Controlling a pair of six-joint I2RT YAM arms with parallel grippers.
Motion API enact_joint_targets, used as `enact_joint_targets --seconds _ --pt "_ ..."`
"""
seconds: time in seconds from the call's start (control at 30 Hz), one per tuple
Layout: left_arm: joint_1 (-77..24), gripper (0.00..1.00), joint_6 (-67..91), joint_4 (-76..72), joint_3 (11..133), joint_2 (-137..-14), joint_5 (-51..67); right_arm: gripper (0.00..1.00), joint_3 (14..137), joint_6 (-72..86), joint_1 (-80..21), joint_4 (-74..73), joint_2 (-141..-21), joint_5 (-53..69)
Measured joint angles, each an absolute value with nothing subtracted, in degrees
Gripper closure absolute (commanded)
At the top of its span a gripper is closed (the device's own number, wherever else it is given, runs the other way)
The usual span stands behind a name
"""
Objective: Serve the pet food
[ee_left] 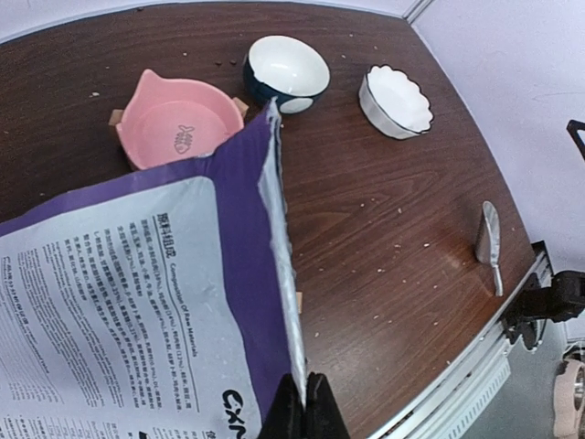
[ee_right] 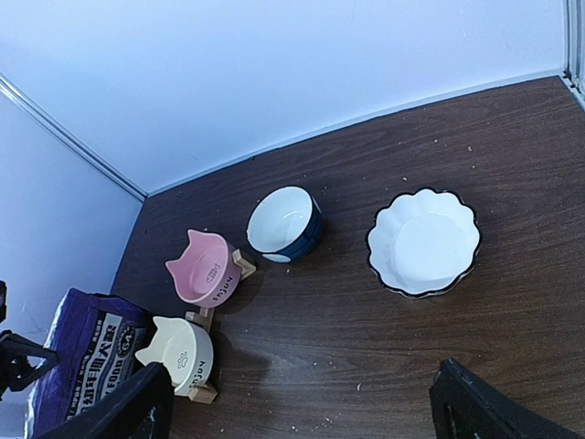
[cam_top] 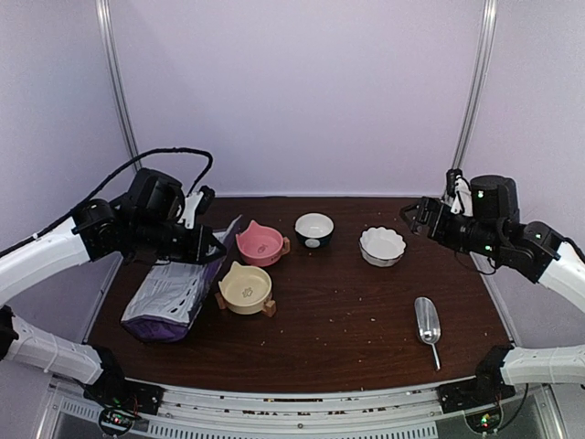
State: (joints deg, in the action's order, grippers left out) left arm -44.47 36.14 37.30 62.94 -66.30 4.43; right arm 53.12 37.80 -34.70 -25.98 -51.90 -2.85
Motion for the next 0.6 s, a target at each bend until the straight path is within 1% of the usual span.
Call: enact_joint_targets --seconds 0.2,0.6 --pt "-46.28 1.00 38.09 32.91 65.32 -71.05 8.54 0.00 53.12 37.85 -34.70 -25.96 -50.65 -2.85" --pt "-54.81 1.00 41.87 24.84 76.66 -83.61 9.47 0.00 55.02 37.41 -34.70 -26.33 -51.70 -1.67"
